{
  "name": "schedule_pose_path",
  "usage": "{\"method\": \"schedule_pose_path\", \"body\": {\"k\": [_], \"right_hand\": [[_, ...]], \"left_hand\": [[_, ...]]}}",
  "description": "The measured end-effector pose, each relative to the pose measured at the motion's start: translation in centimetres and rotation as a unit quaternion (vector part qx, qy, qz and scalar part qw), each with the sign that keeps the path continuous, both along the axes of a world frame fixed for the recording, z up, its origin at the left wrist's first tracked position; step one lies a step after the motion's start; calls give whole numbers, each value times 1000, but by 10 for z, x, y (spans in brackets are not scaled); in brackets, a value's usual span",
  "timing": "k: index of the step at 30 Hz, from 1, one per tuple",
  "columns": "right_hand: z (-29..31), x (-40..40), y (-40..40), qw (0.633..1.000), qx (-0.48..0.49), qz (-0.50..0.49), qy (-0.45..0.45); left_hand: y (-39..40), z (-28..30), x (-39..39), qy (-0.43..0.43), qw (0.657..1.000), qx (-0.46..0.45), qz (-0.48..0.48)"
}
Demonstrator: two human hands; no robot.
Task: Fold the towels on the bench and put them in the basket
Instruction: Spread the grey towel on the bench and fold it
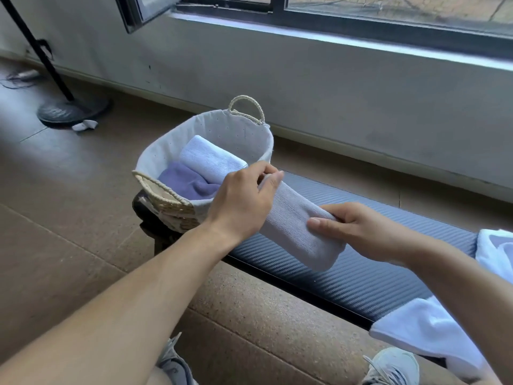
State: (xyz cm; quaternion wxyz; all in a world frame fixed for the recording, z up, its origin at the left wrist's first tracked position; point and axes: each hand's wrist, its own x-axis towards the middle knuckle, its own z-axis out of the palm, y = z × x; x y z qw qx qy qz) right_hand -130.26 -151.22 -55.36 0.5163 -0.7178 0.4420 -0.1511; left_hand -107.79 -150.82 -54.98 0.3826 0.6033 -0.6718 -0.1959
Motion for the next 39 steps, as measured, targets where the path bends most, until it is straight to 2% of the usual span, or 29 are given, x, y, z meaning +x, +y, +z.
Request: {"method": "schedule_pose_path", "body": {"k": [3,7,9,12,15,19,23,29,32,34,35,37,39], "right_hand": [[-1,8,1,998,59,3,-29],[7,27,-3,996,38,-54,-59],[9,39,-10,995,-7,-90,-32],[17,58,-29,983,-119,-137,34],[40,91,-57,958,-232,-149,77],[63,141,-110,933,-292,-129,170],[46,184,-158,910,-269,-89,304],[36,213,-164,890,-199,-52,406],[34,216,-166,828,-215,39,517],[33,220,-172,807,-229,74,539],[31,220,-173,811,-227,68,535],[26,218,-182,842,-222,4,492],[23,213,-189,814,-330,-22,478]], "left_hand": [[-1,6,12,-11,1000,-17,-12],[-7,16,34,-16,999,-38,10],[-11,21,47,-54,995,-70,53],[-15,32,67,-128,971,-112,167],[-18,35,84,-167,959,-45,225],[-17,26,96,-198,952,76,220],[-18,21,102,-239,941,119,207],[-20,20,103,-255,938,138,190],[-20,21,102,-259,936,144,188],[-20,21,101,-259,935,150,189],[-20,21,101,-261,934,153,189],[-19,20,101,-265,933,153,189],[-19,20,102,-266,932,153,191]]}}
